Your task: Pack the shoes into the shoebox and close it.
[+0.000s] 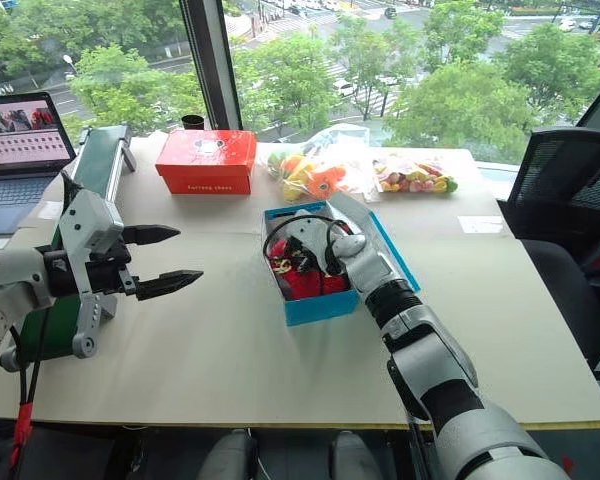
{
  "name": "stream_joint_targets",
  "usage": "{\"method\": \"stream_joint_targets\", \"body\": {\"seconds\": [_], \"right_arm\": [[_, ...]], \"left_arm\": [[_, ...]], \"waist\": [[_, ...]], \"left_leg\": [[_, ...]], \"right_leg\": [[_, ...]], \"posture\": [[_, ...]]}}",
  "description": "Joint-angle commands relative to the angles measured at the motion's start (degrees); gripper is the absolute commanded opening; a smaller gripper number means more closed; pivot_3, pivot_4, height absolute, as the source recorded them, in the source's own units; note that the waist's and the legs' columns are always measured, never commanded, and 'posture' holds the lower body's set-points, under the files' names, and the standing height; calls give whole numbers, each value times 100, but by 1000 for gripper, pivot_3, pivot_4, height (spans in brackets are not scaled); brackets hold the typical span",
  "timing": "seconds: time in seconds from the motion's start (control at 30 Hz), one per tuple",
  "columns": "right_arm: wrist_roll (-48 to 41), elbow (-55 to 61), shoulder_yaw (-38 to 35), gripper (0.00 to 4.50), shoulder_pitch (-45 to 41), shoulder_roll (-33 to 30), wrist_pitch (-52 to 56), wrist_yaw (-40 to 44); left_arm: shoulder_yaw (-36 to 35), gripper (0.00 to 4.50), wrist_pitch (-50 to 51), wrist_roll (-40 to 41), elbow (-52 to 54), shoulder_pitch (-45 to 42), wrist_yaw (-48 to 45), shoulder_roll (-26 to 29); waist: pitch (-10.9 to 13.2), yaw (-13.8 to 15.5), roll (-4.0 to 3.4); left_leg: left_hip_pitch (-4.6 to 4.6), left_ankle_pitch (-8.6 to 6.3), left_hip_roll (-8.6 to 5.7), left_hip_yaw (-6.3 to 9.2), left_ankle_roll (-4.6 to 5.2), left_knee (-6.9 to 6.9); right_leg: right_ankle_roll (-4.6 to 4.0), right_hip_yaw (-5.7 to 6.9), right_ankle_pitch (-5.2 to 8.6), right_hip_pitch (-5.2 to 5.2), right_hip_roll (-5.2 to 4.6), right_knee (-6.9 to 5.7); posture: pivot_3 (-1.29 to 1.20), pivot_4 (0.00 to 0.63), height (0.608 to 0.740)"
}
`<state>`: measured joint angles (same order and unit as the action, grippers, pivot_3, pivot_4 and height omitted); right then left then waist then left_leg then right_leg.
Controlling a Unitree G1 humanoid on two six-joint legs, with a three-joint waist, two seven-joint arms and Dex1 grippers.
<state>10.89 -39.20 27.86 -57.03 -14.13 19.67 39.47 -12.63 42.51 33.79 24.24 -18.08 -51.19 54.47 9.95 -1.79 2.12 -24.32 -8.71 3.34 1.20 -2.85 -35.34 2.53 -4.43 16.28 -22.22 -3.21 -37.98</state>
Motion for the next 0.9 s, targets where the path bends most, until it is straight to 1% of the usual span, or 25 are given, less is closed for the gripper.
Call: {"method": "stream_joint_targets", "body": {"seconds": [0.03, 0.13, 0.2, 0.23, 0.3, 0.5, 0.6, 0.63, 0.67, 0.73, 0.83, 0.87, 0.9], "right_arm": [[-335, -387, -286, 830, 435, 257, 665, 450], [-847, -747, -1083, 830, 357, 608, 859, 262], [-1005, -917, -1416, 830, 318, 714, 935, 193], [-983, -938, -1432, 681, 333, 711, 938, 241], [-897, -977, -1449, 601, 345, 705, 870, 186], [-987, -897, -1726, 598, 238, 753, 892, -4], [-973, -875, -1709, 598, 245, 772, 876, 72], [-927, -923, -1655, 1622, 263, 769, 862, 117], [-880, -985, -1611, 1835, 278, 768, 823, 139], [-863, -1086, -1604, 2572, 299, 779, 792, 160], [-823, -1114, -1635, 3497, 329, 750, 711, 33], [-851, -1072, -1676, 3894, 330, 743, 722, 9], [-924, -934, -1780, 4119, 306, 718, 755, -53]], "left_arm": [[-15, 4467, -98, 35, 141, -148, 9, 9], [35, 4467, -105, 26, 123, -183, -2, 7], [56, 4467, -107, 19, 112, -204, -9, 5], [65, 4500, -106, 18, 106, -217, -11, 5], [79, 4500, -101, 20, 100, -241, -18, 15], [153, 4500, -113, 11, 48, -335, -54, 19], [214, 4500, -119, 4, 19, -417, -57, -6], [240, 4500, -116, 4, 9, -454, -50, -18], [265, 4500, -113, 1, -4, -486, -44, -26], [303, 4500, -111, -10, -18, -527, -45, -34], [340, 4500, -107, -4, -38, -575, -69, -46], [351, 4500, -113, -5, -50, -585, -80, -45], [377, 4500, -129, -22, -76, -599, -92, -47]], "waist": [[-3, -2, 5], [-12, -38, 19], [-12, -68, 19], [-12, -78, 19], [-12, -106, 19], [-12, -123, 19], [-12, -126, 18], [-12, -129, 18], [-11, -131, 17], [-11, -139, 17], [-10, -154, 17], [-11, -159, 17], [-10, -161, 17]], "left_leg": [[0, 0, 0, 0, 0, 2], [2, 0, 4, 4, 0, 13], [3, 0, 5, 8, 0, 19], [4, 0, 5, 8, 0, 22], [8, 0, 7, 9, 0, 26], [12, 0, 13, 13, 0, 35], [12, 0, 13, 14, 0, 34], [12, 0, 13, 14, 0, 34], [12, 0, 13, 14, 0, 34], [10, 0, 13, 14, 0, 35], [9, 0, 12, 14, 0, 37], [9, 0, 12, 14, 0, 37], [9, 0, 12, 14, 0, 36]], "right_leg": [[-2, 1, 2, 0, 0, 0], [-11, 8, 7, -1, 2, -1], [-14, 12, 8, -1, 3, -1], [-17, 13, 9, -1, 3, -2], [-21, 14, 12, -2, 5, -4], [-28, 19, 16, -2, 11, -6], [-28, 20, 16, -2, 11, -7], [-28, 20, 16, -2, 11, -8], [-28, 20, 16, -2, 11, -8], [-28, 20, 16, -5, 11, -7], [-28, 20, 16, -4, 10, -5], [-28, 20, 16, -4, 11, -5], [-28, 21, 16, -4, 11, -6]], "posture": [[0, 150, 739], [0, 150, 739], [0, 150, 739], [0, 150, 739], [0, 150, 739], [0, 150, 739], [0, 150, 739], [0, 150, 739], [0, 150, 739], [0, 150, 739], [0, 150, 739], [0, 150, 739], [0, 150, 739]]}}
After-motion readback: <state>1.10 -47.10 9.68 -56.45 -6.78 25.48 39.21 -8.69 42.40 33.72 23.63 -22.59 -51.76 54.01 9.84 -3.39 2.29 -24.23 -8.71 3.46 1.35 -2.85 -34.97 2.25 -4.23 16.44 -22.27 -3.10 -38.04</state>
